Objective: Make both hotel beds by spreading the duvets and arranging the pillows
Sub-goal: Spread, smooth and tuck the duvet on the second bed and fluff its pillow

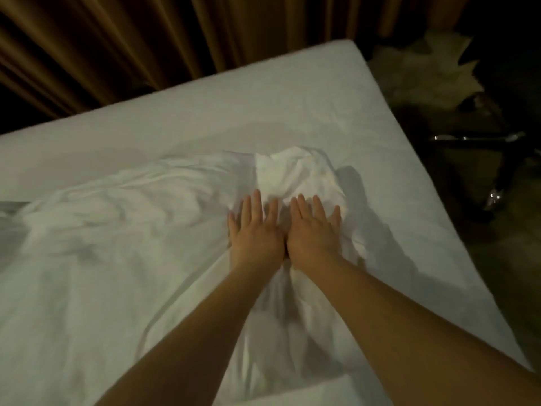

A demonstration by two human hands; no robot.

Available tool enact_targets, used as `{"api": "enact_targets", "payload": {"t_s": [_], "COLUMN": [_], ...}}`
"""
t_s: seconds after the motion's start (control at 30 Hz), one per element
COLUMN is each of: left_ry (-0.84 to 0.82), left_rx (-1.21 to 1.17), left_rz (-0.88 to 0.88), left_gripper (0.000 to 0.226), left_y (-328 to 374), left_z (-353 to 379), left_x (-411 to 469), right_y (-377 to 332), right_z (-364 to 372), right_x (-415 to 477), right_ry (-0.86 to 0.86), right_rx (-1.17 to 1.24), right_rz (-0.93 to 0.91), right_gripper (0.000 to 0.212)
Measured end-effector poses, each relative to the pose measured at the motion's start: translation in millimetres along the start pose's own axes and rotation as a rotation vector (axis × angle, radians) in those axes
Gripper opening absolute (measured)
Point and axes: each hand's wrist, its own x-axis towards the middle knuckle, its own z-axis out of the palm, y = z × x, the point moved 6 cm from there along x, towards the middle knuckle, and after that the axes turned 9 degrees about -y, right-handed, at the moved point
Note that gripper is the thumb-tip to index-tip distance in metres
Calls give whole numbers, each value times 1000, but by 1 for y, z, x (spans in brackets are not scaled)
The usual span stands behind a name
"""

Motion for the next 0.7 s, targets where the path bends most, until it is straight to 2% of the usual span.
{"api": "enact_targets", "payload": {"t_s": [0.13,0.23,0.33,0.53,0.7], "left_ry": [-36,117,204,348,390], "left_rx": [-43,-36,4,-78,-197], "left_rz": [-143,-228,-272,-295,-340], "left_gripper": [61,59,64,54,56], "left_y": [-48,-98,-139,-225,-332], "left_z": [-57,-111,-146,-168,-135], "left_x": [-82,-150,-216,-315,-401], "right_y": [-70,-132,-183,-270,-370], "right_z": [-50,-80,-89,-95,-36], "right_x": [-67,-135,-200,-280,-344], "right_ry": [146,281,334,317,318], "right_rx": [3,-14,-37,77,89], "right_rz": [-181,-319,-423,-376,-360], "right_gripper": [64,63,67,64,64]}}
